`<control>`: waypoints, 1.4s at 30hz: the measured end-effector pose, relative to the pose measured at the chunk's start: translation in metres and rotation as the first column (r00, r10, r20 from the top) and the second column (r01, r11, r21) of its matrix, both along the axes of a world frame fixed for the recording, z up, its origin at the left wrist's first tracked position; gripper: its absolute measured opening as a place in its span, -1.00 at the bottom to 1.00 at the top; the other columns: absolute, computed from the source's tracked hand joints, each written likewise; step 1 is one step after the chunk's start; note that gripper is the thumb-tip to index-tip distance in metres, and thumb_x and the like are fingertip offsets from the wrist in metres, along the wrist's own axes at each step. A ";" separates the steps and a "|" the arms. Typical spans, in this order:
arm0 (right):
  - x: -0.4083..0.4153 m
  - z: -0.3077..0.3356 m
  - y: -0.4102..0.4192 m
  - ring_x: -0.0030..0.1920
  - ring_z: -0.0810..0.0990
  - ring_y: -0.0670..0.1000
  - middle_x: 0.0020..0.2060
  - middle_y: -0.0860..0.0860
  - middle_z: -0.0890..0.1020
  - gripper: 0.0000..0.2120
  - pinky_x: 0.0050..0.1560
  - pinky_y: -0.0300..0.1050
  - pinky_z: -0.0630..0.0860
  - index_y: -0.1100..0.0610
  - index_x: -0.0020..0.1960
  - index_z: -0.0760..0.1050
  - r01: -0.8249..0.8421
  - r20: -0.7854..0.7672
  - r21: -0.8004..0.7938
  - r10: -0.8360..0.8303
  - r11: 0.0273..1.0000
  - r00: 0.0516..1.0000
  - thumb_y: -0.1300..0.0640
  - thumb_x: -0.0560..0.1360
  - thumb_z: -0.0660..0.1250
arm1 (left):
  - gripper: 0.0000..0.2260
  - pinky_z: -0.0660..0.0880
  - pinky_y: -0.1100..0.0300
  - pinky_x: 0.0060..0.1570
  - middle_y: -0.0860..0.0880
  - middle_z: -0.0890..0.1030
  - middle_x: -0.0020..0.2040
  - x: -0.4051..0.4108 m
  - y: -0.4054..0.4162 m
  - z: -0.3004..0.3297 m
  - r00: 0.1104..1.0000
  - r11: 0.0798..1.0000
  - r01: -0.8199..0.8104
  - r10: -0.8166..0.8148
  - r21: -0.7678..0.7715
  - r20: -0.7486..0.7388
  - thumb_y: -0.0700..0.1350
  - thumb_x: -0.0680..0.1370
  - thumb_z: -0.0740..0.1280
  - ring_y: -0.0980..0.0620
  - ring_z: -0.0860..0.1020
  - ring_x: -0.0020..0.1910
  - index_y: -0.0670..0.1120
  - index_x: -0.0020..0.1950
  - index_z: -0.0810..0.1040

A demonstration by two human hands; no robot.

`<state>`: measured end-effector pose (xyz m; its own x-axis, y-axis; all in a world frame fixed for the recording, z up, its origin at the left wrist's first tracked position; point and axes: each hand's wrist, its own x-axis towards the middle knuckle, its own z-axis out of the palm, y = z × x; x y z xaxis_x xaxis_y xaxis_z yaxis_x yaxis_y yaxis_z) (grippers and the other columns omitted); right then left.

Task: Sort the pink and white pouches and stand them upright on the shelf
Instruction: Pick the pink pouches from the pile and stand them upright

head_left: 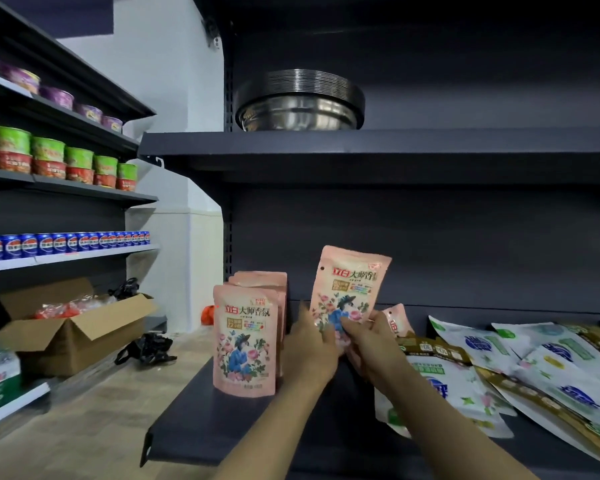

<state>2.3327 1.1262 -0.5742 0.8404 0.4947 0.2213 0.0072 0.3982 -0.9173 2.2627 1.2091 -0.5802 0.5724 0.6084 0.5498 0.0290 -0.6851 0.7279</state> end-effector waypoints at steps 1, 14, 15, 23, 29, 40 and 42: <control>0.007 -0.002 0.002 0.10 0.62 0.21 0.12 0.26 0.57 -0.74 0.14 0.26 0.53 0.18 0.09 0.30 0.015 0.036 -0.026 -0.014 1.000 0.999 0.34 0.49 0.31 | -0.60 0.50 0.09 0.09 -0.05 0.52 0.22 0.008 0.001 -0.005 1.000 0.999 0.027 -0.027 -0.045 -0.003 -0.01 0.58 0.17 -0.03 0.54 0.14 -0.06 0.40 0.24; 0.068 -0.015 0.034 -0.09 0.66 0.13 -0.02 0.20 0.60 -0.70 -0.18 0.02 0.65 0.24 0.10 0.29 0.018 0.078 -0.271 0.003 0.962 0.997 0.40 0.45 0.33 | -0.53 0.58 0.00 0.09 -0.14 0.47 0.29 0.092 0.029 -0.024 0.988 0.892 0.131 -0.079 -0.432 0.136 -0.22 0.56 0.18 -0.06 0.55 0.16 -0.12 0.45 0.16; 0.073 -0.018 0.037 -0.05 0.67 0.15 0.01 0.20 0.62 -0.65 -0.07 0.11 0.64 0.22 0.12 0.30 0.001 0.081 -0.292 0.024 0.956 0.996 0.37 0.43 0.37 | -0.52 0.55 -0.01 0.13 -0.14 0.46 0.31 0.096 0.033 -0.027 0.988 0.896 0.135 -0.092 -0.424 0.121 -0.22 0.56 0.18 -0.07 0.54 0.19 -0.12 0.46 0.15; 0.084 -0.018 0.053 0.10 0.59 0.01 0.10 0.04 0.57 -0.57 0.16 0.01 0.56 0.01 0.21 0.21 -0.019 0.288 -0.561 0.217 0.828 0.933 0.20 0.43 0.30 | -0.76 0.42 0.16 0.17 -0.05 0.55 0.15 0.109 0.054 -0.042 0.976 0.882 0.171 -0.091 -0.440 0.197 -0.17 0.59 0.22 -0.01 0.52 0.14 -0.08 0.25 0.34; 0.082 -0.027 0.071 0.17 0.51 -0.03 0.21 0.07 0.47 -0.47 0.08 -0.26 0.50 0.06 0.37 0.07 0.043 0.347 -0.491 0.150 0.870 0.926 0.20 0.52 0.28 | -0.65 0.34 0.33 0.05 -0.07 0.57 0.16 0.109 0.051 -0.041 0.968 0.903 0.158 -0.063 -0.399 0.241 -0.07 0.66 -0.04 0.04 0.50 0.13 -0.12 0.30 0.42; 0.090 -0.029 0.063 0.11 0.50 -0.10 0.16 0.05 0.48 -0.53 0.04 -0.31 0.49 0.18 0.35 0.12 0.307 0.567 -0.542 0.071 0.783 0.821 0.22 0.53 0.26 | -0.65 0.40 0.55 -0.24 -0.11 0.54 0.14 0.105 0.049 -0.040 0.978 0.898 0.192 -0.143 -0.395 0.150 -0.30 0.51 0.30 0.08 0.45 0.04 -0.21 0.28 0.36; 0.093 -0.029 0.057 0.10 0.50 -0.09 0.21 0.10 0.49 -0.55 0.01 -0.32 0.51 0.21 0.34 0.15 0.343 0.589 -0.563 0.073 0.752 0.805 0.24 0.53 0.25 | -0.66 0.46 0.53 -0.38 -0.07 0.55 0.08 0.107 0.051 -0.042 0.978 0.890 0.195 -0.144 -0.412 0.152 -0.35 0.47 0.32 0.06 0.51 0.00 -0.16 0.22 0.39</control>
<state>2.4257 1.1836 -0.6035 0.7392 0.5787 0.3445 0.5863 -0.3011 -0.7521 2.3697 1.2604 -0.6224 0.6364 0.6969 0.3306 -0.1604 -0.2997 0.9405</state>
